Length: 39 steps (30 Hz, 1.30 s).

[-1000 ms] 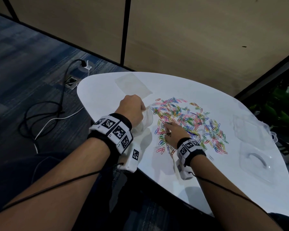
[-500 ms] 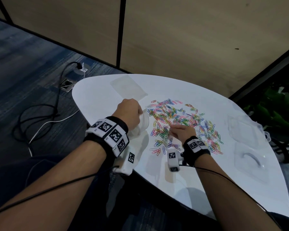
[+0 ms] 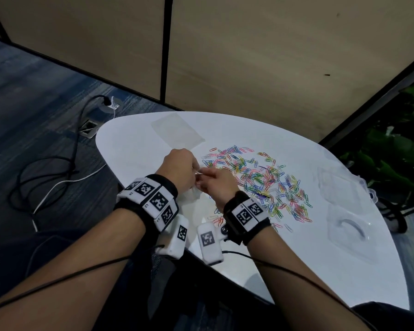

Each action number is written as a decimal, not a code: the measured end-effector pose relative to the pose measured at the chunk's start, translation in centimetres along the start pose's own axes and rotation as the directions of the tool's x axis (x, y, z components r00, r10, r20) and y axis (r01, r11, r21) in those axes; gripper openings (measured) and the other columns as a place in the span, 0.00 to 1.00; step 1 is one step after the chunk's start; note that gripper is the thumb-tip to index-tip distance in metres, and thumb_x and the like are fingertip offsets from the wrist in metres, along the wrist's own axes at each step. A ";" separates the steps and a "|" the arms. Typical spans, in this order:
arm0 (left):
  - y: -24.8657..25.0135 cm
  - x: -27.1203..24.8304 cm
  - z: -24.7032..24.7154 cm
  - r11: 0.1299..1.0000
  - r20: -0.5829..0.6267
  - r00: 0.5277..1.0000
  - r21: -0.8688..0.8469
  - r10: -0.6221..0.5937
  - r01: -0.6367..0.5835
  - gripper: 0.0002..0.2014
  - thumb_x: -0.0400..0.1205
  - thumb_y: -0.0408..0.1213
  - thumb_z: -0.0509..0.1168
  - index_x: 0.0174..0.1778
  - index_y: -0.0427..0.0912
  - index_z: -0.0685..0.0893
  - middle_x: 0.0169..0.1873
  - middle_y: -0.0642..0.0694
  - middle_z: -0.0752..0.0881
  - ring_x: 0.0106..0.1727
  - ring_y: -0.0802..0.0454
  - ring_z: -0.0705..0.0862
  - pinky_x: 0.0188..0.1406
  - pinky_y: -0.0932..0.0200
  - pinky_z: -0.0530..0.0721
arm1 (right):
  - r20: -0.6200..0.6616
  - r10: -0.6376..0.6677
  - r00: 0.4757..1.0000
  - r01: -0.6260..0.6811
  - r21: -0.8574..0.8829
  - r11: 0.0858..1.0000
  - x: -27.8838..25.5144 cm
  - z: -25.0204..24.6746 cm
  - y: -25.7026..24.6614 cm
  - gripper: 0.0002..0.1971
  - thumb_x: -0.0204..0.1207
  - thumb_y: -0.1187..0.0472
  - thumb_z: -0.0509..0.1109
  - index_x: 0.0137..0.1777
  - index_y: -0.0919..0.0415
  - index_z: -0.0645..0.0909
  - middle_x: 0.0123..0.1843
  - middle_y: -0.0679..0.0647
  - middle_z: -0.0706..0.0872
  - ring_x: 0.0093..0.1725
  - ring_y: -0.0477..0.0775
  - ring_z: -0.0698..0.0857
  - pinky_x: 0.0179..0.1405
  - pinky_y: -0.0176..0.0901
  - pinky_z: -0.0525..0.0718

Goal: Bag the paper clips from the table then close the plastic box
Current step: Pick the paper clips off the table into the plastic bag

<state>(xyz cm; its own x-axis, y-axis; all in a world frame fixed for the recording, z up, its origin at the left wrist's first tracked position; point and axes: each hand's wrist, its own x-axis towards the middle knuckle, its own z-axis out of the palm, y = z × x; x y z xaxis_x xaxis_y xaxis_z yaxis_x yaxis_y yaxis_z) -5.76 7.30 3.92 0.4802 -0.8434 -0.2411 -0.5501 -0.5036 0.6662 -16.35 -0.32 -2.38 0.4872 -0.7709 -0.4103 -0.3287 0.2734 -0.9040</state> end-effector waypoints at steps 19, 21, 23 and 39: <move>-0.8 -0.1 -0.7 0.999 -0.049 0.999 0.035 0.010 -0.008 0.14 0.82 0.26 0.64 0.58 0.40 0.91 0.56 0.39 0.91 0.61 0.42 0.87 0.66 0.52 0.85 | 0.459 0.051 0.887 0.459 -0.865 -0.200 0.2 -8.2 8.3 0.34 0.85 0.44 0.51 0.86 0.55 0.45 0.88 0.56 0.45 0.87 0.61 0.50 0.83 0.63 0.57; -0.6 -0.1 -0.6 0.999 -0.041 0.999 0.049 0.012 -0.010 0.15 0.81 0.25 0.65 0.59 0.40 0.91 0.57 0.40 0.90 0.62 0.42 0.87 0.65 0.53 0.84 | 0.425 0.040 0.904 0.425 -0.886 -0.188 0.2 -9.7 9.1 0.31 0.85 0.43 0.43 0.86 0.49 0.45 0.89 0.54 0.46 0.86 0.67 0.51 0.80 0.67 0.60; -0.3 -0.2 -0.4 0.998 -0.027 1.000 0.064 0.012 -0.010 0.16 0.79 0.23 0.65 0.59 0.40 0.91 0.58 0.40 0.90 0.62 0.41 0.86 0.64 0.53 0.84 | 0.393 0.015 0.919 0.391 -0.908 -0.151 0.6 -11.0 9.9 0.28 0.85 0.45 0.42 0.85 0.46 0.49 0.88 0.54 0.52 0.82 0.71 0.59 0.74 0.68 0.72; 0.3 0.1 1.1 0.999 0.014 1.000 0.049 -0.002 0.001 0.15 0.83 0.26 0.60 0.58 0.40 0.90 0.56 0.38 0.90 0.54 0.38 0.90 0.62 0.47 0.87 | -0.097 -0.184 0.978 0.060 -0.715 0.696 2.3 -12.7 3.5 0.05 0.73 0.65 0.77 0.49 0.61 0.92 0.41 0.53 0.92 0.40 0.50 0.90 0.52 0.44 0.90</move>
<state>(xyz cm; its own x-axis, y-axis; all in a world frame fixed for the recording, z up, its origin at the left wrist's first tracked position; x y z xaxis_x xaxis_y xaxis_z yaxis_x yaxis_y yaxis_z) -6.63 6.84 3.32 0.4714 -0.8450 -0.2525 -0.5822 -0.5132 0.6306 -26.70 -8.44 -4.93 0.4586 -0.8602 -0.2230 -0.7781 -0.2675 -0.5683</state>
